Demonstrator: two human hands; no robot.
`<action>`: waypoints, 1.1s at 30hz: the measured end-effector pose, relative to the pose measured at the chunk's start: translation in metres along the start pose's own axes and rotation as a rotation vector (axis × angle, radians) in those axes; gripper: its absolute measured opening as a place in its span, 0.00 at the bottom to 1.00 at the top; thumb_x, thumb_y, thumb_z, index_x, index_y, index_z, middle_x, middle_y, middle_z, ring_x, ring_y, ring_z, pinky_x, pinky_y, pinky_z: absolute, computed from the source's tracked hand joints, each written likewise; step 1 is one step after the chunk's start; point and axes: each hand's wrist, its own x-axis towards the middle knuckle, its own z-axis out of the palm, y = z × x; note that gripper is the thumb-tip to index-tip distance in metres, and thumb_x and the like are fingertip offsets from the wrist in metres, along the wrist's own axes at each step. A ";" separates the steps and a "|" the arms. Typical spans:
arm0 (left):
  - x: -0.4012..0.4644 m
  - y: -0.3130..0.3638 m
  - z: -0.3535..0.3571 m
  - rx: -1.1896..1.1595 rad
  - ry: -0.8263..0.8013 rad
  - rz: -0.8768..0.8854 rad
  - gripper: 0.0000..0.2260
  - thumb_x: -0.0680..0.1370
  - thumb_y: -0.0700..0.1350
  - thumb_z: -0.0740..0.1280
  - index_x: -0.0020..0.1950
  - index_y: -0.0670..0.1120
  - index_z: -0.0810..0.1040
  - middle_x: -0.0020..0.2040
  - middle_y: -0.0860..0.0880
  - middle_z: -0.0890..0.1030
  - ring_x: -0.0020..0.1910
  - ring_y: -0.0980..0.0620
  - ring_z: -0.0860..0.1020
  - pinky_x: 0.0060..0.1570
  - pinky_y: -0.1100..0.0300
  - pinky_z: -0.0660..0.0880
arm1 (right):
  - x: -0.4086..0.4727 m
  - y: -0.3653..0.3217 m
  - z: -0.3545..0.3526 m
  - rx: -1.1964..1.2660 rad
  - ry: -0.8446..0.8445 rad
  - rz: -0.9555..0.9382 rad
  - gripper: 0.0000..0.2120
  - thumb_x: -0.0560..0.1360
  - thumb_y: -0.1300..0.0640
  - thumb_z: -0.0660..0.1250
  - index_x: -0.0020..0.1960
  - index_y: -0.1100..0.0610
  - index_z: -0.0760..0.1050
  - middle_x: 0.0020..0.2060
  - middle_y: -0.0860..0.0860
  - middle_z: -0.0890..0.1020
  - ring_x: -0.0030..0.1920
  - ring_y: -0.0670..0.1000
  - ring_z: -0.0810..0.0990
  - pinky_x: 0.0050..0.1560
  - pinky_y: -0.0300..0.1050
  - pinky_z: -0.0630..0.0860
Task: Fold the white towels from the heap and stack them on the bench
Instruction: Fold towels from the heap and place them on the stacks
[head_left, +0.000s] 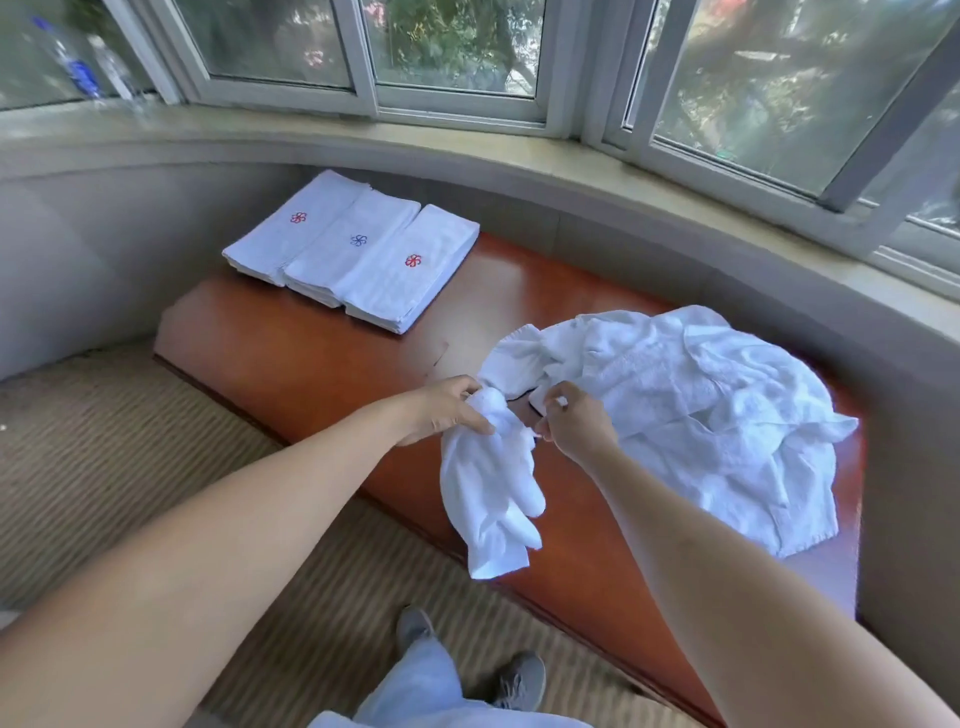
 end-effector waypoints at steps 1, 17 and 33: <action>0.002 -0.006 -0.005 0.026 0.020 -0.013 0.23 0.72 0.43 0.78 0.63 0.50 0.75 0.62 0.47 0.81 0.61 0.48 0.80 0.61 0.52 0.77 | 0.003 -0.002 0.000 -0.029 -0.008 -0.009 0.08 0.76 0.58 0.59 0.50 0.49 0.75 0.34 0.46 0.86 0.39 0.49 0.84 0.39 0.45 0.80; 0.016 -0.007 -0.075 -0.054 -0.171 -0.125 0.14 0.77 0.38 0.69 0.63 0.44 0.79 0.53 0.45 0.85 0.51 0.47 0.83 0.50 0.53 0.79 | 0.030 -0.044 0.002 -0.345 -0.257 -0.020 0.13 0.64 0.39 0.60 0.36 0.46 0.78 0.32 0.42 0.78 0.37 0.45 0.76 0.34 0.41 0.68; 0.073 -0.117 -0.145 0.342 0.349 -0.137 0.25 0.79 0.44 0.65 0.77 0.50 0.68 0.73 0.46 0.68 0.55 0.49 0.73 0.44 0.59 0.71 | 0.067 -0.035 0.100 -0.316 -0.340 0.234 0.23 0.78 0.55 0.66 0.73 0.52 0.72 0.69 0.51 0.75 0.63 0.54 0.77 0.55 0.43 0.73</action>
